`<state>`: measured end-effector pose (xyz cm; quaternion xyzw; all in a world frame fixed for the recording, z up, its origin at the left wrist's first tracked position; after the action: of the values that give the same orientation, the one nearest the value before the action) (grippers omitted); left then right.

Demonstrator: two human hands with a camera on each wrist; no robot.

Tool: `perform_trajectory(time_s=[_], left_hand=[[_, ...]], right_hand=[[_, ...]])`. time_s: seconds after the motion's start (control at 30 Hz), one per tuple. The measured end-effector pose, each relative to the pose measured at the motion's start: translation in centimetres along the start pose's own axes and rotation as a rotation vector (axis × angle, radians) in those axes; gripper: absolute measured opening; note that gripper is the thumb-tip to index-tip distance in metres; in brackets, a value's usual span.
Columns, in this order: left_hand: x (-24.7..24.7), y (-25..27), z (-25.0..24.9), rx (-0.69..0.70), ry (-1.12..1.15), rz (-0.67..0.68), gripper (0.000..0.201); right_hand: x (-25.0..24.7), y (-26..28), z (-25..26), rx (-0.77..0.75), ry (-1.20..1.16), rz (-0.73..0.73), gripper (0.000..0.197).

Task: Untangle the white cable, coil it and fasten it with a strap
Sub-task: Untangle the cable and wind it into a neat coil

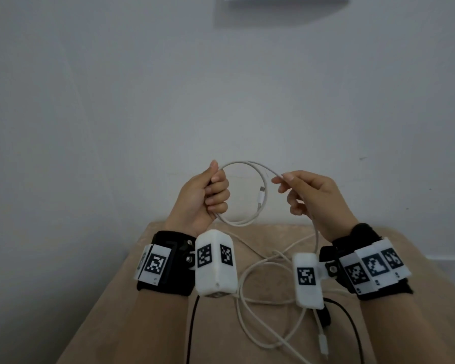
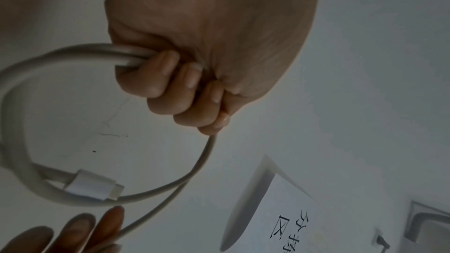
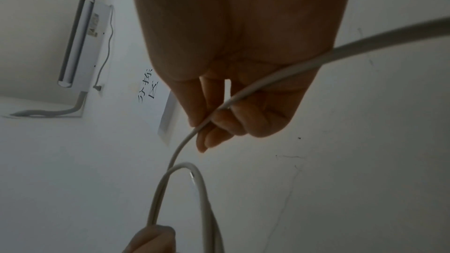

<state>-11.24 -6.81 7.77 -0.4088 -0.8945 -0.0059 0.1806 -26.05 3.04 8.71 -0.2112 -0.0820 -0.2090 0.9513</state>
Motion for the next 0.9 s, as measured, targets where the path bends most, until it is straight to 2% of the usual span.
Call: perform_trajectory(time_s=[0.2,0.47,0.6,0.77,0.9], left_hand=[[0.3,-0.3,0.3,-0.012,0.084,0.027,0.05],[0.9,-0.3,0.5,-0.025,0.146,0.019,0.051],[1.4,-0.3,0.7,-0.036,0.158,0.034,0.051],[1.7,0.1,0.9,-0.09,0.09,0.077,0.043],[1.4,0.8,1.3,-0.157,-0.062,0.087,0.047]], right_hand=[[1.7,0.5,-0.2,0.033,0.102,0.031,0.027],[3.4,0.7,-0.8,0.085,0.056,0.091,0.035],[3.0,0.5,-0.8,0.067,0.037,0.07,0.035],[2.7,0.4,-0.6,0.05,0.055,0.078,0.034],[3.1,0.7,-0.9,0.1,0.171,0.18,0.035]])
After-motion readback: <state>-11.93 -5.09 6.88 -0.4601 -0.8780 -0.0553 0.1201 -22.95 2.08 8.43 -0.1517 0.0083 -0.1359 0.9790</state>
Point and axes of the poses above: each hand's wrist, its own y-axis away from the middle knuckle, its own x-axis out of the palm, z = x × y, the point moved 10 cm from there along -y, towards the middle knuckle, and after that the axes turned 12 degrees about -y, right-handed, at the moved point
